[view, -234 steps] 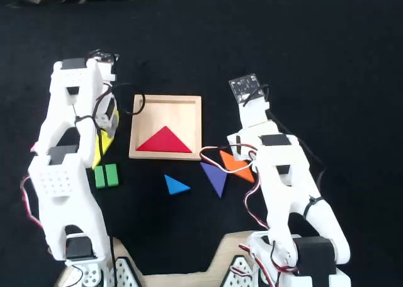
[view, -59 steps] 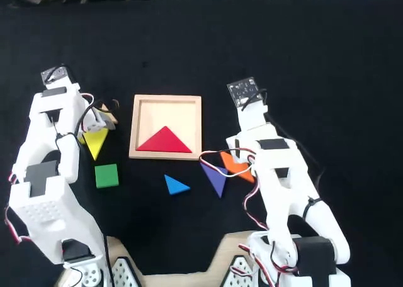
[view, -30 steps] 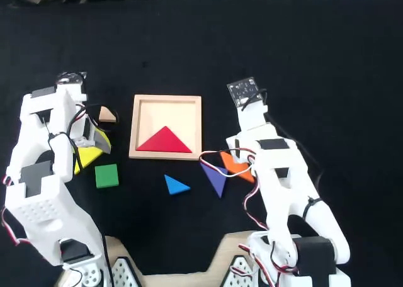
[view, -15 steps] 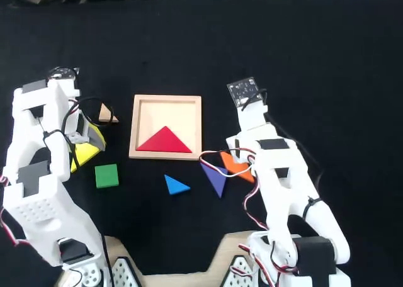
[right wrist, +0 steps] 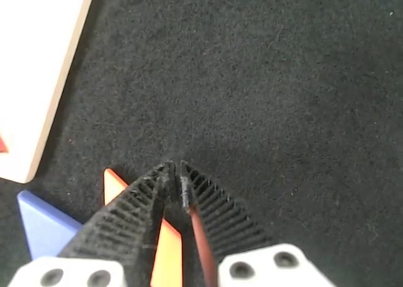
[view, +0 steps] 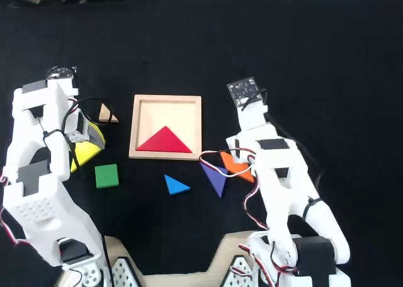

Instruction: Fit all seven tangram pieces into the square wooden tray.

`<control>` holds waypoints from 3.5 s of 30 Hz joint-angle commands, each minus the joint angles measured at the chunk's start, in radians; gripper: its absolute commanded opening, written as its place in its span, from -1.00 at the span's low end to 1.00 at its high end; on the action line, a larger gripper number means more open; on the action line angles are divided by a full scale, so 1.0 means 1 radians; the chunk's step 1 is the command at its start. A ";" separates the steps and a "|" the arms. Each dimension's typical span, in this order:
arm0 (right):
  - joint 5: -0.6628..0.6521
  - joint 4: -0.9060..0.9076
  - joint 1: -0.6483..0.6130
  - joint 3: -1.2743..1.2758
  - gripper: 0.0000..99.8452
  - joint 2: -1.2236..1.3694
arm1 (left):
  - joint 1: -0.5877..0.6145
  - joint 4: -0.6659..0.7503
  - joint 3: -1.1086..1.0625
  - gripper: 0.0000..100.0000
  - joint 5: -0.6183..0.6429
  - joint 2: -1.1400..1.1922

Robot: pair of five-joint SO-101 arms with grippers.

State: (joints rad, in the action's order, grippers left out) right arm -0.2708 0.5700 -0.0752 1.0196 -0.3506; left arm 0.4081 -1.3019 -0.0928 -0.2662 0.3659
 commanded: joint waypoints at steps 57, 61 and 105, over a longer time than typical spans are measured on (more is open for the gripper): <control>-0.011 -0.015 -0.009 -0.002 -0.98 0.001 | -0.027 0.204 -0.145 -0.27 -0.328 -0.023; -0.011 -0.015 -0.009 -0.002 -0.98 0.001 | -0.008 0.206 -0.145 -0.27 -0.334 -0.023; -0.011 -0.017 -0.009 0.002 -0.98 0.001 | -0.038 0.206 -0.137 -0.50 -0.327 -0.023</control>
State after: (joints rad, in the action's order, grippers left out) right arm -0.2708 0.5700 -0.0752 1.0303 -0.3506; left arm 0.3682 -1.1116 -0.2417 -0.5946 0.3491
